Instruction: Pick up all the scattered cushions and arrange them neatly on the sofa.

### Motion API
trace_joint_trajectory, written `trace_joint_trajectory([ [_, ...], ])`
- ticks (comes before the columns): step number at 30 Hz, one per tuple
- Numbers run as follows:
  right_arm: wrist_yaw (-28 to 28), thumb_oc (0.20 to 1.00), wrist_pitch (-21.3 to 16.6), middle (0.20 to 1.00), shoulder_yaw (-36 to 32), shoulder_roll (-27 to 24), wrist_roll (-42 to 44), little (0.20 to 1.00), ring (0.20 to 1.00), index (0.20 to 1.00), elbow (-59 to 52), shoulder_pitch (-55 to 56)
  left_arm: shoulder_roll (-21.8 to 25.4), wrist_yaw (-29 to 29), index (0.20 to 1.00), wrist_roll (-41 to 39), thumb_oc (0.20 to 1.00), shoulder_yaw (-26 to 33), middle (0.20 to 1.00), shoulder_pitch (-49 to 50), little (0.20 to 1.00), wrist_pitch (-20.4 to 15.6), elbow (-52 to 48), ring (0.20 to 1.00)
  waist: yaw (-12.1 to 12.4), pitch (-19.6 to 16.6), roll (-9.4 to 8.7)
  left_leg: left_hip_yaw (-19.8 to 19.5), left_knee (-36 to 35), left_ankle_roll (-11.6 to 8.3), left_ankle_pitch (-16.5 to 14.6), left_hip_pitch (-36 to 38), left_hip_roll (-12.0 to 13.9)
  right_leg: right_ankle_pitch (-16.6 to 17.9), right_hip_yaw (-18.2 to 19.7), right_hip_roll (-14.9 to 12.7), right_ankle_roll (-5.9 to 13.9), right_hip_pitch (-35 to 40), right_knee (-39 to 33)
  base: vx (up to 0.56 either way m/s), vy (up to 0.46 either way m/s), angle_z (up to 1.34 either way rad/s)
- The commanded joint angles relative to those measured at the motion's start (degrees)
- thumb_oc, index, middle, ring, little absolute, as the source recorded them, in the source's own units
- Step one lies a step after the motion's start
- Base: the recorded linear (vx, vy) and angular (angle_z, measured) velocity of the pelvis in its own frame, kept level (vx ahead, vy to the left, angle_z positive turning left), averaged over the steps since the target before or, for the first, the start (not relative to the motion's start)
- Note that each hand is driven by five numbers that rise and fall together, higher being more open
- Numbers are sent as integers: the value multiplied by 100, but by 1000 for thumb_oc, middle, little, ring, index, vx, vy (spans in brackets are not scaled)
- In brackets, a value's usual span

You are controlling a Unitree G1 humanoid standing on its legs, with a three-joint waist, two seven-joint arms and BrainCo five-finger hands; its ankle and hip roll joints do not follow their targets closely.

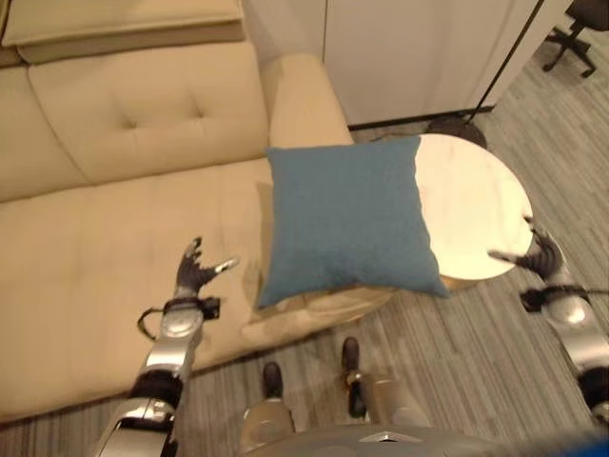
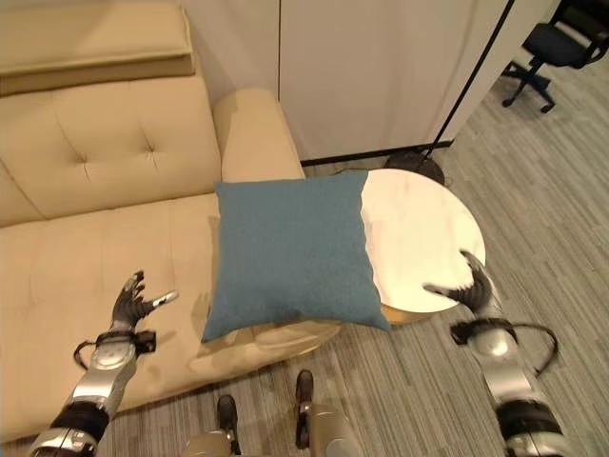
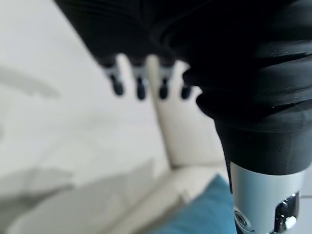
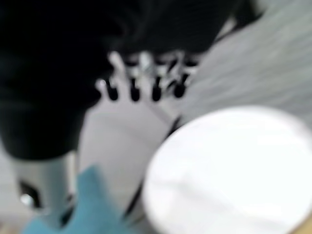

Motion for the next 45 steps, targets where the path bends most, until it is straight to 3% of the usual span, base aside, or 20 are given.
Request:
trace_joint_trajectory([
  [1, -349, 1000, -310, 1000, 23, 94, 502, 1000, 1000, 1000, 166, 21, 176, 174, 1000, -469, 1000, -12, 1000, -62, 1000, -470, -214, 1000, -16, -35, -436, 234, 52, -191, -294, 142, -91, 20, 139, -237, 490, 639, -797, -115, -75, 21],
  [10, -530, 1000, -446, 1000, 366, 278, 1173, 1000, 1000, 1000, 764, -886, -75, 203, 1000, -719, 1000, -596, 1000, -760, 1000, -583, -186, 1000, 3, 181, -371, 128, -66, -283, -16, -262, -20, 96, 17, -214, 470, 239, -752, -20, -37, 6],
  [18, -531, 1000, -478, 1000, 587, 282, 1319, 1000, 1000, 1000, 916, -1219, -290, 185, 1000, -687, 1000, -1006, 1000, -1105, 1000, -552, -22, 1000, -21, 349, -321, 99, -96, -327, 63, -433, -2, 113, 5, -246, 460, 5, -643, 0, 0, 0],
  [31, -623, 1000, -494, 1000, 1111, 366, 1387, 1000, 1000, 1000, 1157, -2055, -562, 314, 1000, -690, 1000, -1564, 1000, -1982, 1000, -557, 117, 1000, -14, 915, -249, 14, 56, -387, 188, -854, 19, 125, -36, -325, 437, -440, -345, -42, -19, 3],
  [45, -688, 1000, -545, 1000, 1629, 1031, 1291, 1000, 1000, 1000, 1012, -2441, -872, 434, 1000, -712, 1000, -1916, 1000, -2263, 1000, -585, 53, 1000, 8, 1155, -207, -4, 87, -439, 239, -1006, 73, 202, -37, -284, 443, -577, -385, -6, -10, 1],
])
